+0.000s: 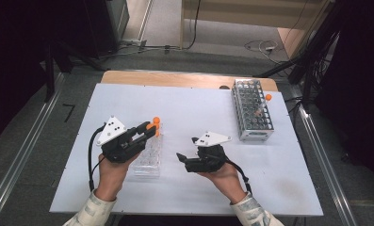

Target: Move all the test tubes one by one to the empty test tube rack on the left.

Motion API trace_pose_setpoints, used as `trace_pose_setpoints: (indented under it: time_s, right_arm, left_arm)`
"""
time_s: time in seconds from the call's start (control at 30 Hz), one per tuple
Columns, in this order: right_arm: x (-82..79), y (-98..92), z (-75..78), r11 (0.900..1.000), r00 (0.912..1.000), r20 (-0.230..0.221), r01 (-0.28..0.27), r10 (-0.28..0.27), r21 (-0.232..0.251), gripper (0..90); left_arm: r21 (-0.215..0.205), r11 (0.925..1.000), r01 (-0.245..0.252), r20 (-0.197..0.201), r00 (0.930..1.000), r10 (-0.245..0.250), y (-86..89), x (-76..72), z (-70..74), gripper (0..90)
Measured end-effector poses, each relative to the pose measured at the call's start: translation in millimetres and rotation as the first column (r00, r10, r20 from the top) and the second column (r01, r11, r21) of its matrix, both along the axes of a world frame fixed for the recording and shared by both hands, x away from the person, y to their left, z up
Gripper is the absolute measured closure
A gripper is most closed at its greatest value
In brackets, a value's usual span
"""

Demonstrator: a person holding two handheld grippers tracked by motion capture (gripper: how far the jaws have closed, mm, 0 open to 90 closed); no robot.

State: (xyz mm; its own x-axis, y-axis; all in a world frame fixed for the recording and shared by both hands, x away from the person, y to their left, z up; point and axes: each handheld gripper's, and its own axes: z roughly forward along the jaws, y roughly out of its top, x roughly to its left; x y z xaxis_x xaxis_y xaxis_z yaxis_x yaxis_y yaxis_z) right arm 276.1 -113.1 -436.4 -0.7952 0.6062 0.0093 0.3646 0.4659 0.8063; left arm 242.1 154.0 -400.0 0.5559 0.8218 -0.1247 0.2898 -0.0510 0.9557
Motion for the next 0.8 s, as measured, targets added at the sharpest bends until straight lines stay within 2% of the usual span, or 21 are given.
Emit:
trace_pose_setpoints:
  time_s: [0.1, 0.47, 0.8]
  right_arm:
    - [0.0, 0.0, 0.0, 1.000, 1.0000, 0.001, -0.001, 0.001, -0.001, 23.6]
    - [0.0, 0.3, -0.6, 1.000, 1.0000, -0.004, 0.001, -0.001, -0.003, 23.5]
    - [0.3, -0.2, -0.7, 1.000, 1.0000, -0.002, 0.001, -0.001, -0.006, 23.6]
  left_arm:
    - [0.017, 0.9998, -0.011, 0.006, 0.9999, 0.011, -1.2, -0.1, -0.7, 69.6]
    - [0.039, 0.9992, -0.006, -0.006, 1.0000, 0.006, -5.1, 1.7, -5.5, 69.5]
    - [0.072, 0.9974, 0.003, -0.043, 0.9991, 0.000, -9.3, 5.5, -14.7, 68.8]
